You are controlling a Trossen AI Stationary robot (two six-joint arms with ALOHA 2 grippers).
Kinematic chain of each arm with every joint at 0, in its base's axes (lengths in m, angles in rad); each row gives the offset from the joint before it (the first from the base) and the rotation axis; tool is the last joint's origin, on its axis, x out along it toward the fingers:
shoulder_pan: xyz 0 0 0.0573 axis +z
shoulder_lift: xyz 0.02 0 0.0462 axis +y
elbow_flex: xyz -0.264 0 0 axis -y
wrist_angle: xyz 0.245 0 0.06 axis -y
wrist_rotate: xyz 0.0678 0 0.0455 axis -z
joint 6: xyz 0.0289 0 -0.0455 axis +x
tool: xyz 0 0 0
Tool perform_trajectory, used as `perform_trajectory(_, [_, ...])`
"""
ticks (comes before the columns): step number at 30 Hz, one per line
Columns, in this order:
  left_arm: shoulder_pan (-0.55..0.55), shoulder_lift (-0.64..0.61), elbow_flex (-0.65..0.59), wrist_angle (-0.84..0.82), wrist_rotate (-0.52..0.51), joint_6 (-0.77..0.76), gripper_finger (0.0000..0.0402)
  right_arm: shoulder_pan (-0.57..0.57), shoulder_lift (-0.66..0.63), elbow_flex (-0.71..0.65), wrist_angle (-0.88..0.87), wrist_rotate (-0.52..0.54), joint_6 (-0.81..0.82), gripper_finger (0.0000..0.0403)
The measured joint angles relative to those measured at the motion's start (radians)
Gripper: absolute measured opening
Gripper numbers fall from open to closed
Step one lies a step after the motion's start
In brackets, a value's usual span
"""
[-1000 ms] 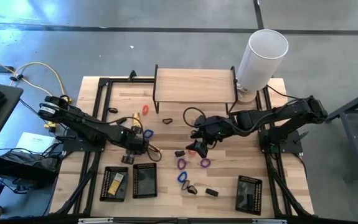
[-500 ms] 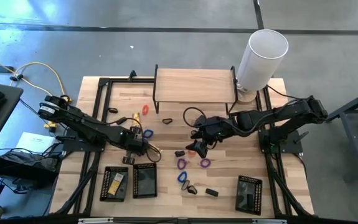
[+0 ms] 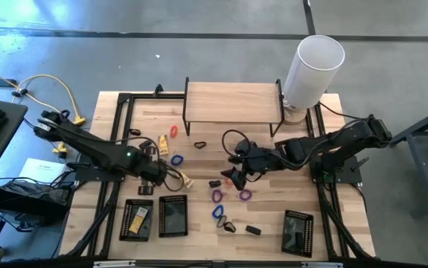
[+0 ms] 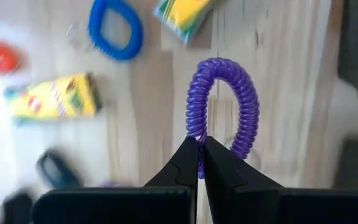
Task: Pick & Place Office Desk Supplies
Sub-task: Put the violet spring key chain into the middle black basket
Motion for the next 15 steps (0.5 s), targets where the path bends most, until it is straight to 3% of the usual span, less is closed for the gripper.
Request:
perform_trajectory(5, [-0.060, 0.009, 0.130, -0.192, -0.025, -0.129, 0.0001, -0.001, 0.000, 0.000, 0.004, 0.032, -0.032, 0.0298])
perform_trajectory(15, [-0.137, 0.057, 0.246, -0.286, -0.061, -0.449, 0.0001, -0.019, 0.000, 0.000, 0.002, -0.008, -0.083, 0.0298])
